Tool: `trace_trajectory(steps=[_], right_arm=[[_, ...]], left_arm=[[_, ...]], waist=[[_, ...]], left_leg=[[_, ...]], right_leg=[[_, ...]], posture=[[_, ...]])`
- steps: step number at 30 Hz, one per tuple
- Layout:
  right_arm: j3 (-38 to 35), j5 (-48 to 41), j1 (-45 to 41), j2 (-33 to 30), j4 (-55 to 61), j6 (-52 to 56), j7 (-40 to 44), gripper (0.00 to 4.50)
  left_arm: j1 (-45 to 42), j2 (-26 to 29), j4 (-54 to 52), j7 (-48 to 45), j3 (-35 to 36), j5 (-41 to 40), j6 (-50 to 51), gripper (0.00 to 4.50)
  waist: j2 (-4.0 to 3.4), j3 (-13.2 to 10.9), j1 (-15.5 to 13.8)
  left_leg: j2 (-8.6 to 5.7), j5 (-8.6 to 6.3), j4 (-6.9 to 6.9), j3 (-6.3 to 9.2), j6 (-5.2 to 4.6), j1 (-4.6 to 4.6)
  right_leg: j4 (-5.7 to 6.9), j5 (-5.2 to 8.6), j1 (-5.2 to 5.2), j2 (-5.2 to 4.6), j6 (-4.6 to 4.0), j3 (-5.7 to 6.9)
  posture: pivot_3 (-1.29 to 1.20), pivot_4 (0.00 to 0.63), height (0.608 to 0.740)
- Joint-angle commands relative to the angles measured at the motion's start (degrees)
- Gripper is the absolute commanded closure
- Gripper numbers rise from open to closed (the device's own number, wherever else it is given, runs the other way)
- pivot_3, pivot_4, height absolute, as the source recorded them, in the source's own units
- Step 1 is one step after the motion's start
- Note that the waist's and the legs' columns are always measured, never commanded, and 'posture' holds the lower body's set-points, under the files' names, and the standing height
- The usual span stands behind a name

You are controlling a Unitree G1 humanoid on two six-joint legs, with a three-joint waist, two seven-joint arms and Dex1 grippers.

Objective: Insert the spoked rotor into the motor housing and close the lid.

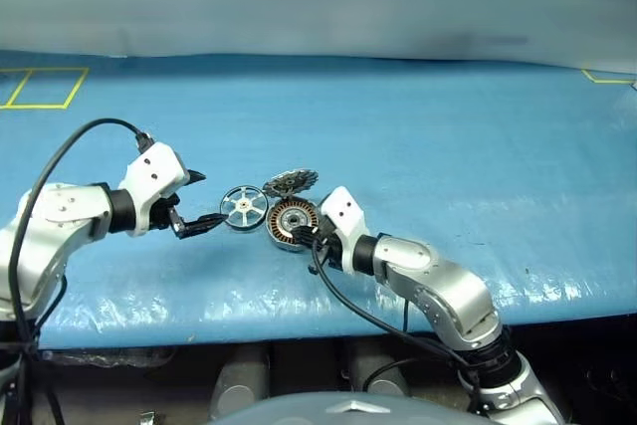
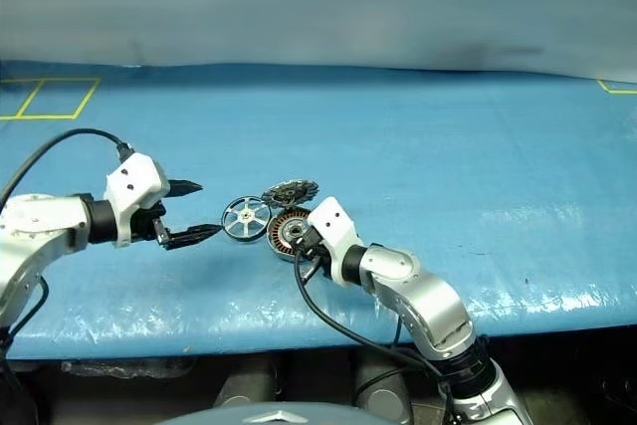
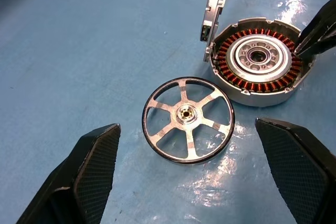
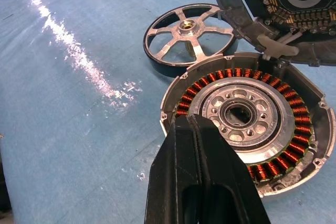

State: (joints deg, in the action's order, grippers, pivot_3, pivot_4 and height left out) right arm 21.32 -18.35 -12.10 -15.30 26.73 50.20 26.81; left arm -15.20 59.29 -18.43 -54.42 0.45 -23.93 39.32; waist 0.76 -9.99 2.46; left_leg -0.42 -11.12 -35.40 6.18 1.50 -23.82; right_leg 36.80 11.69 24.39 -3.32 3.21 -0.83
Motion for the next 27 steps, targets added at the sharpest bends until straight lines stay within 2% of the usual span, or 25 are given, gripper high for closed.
trace_trajectory(steps=[1,6,13,20,27], right_arm=[[0.62,0.24,1.9,-1.45,0.84,-6.76,3.0,4.48],[-0.68,0.6,5.93,-2.65,-1.35,-14.32,4.82,4.48],[-4.21,0.13,11.23,-2.51,-1.8,-17.32,3.35,4.48],[-6.34,0.53,14.45,-2.31,-0.94,-17.77,1.39,4.48],[-7.19,0.74,16.02,-1.49,-0.19,-17.95,-0.53,4.48]], left_arm=[[-8.28,1.77,6.12,-7.88,-5.49,3.7,-4.12,0.0],[-19.18,0.14,17.33,-17.9,-15.0,10.72,-10.63,0.0],[-30.83,-5.63,32.02,-27.57,-23.72,19.0,-18.4,0.0],[-37.5,-10.25,42.54,-30.88,-28.42,28.36,-33.76,0.0],[-39.67,-14.02,46.2,-32.94,-29.85,32.85,-45.05,0.0]], waist=[[0.02,-0.01,-0.15],[0.04,-0.02,-0.07],[0.07,-0.04,0.01],[0.08,-0.04,0.01],[0.08,-0.04,-0.15]], left_leg=[[0.0,0.0,0.02,-0.01,0.0,0.0],[0.0,0.01,0.09,-0.05,0.0,0.01],[0.02,0.01,0.0,-0.05,-0.01,0.0],[0.01,0.02,-0.14,-0.05,-0.01,0.0],[0.0,0.02,-0.21,-0.05,-0.02,-0.01]], right_leg=[[0.0,0.0,0.01,0.0,0.0,0.0],[-0.01,0.0,0.01,0.0,0.01,-0.02],[0.08,-0.01,0.01,0.06,0.03,-0.04],[0.12,-0.04,-0.06,0.08,0.07,-0.09],[0.15,-0.07,-0.08,0.09,0.12,-0.14]], posture=[[0.0,0.15,0.74],[0.0,0.15,0.74],[0.0,0.15,0.74],[0.0,0.15,0.74],[0.0,0.15,0.74]])
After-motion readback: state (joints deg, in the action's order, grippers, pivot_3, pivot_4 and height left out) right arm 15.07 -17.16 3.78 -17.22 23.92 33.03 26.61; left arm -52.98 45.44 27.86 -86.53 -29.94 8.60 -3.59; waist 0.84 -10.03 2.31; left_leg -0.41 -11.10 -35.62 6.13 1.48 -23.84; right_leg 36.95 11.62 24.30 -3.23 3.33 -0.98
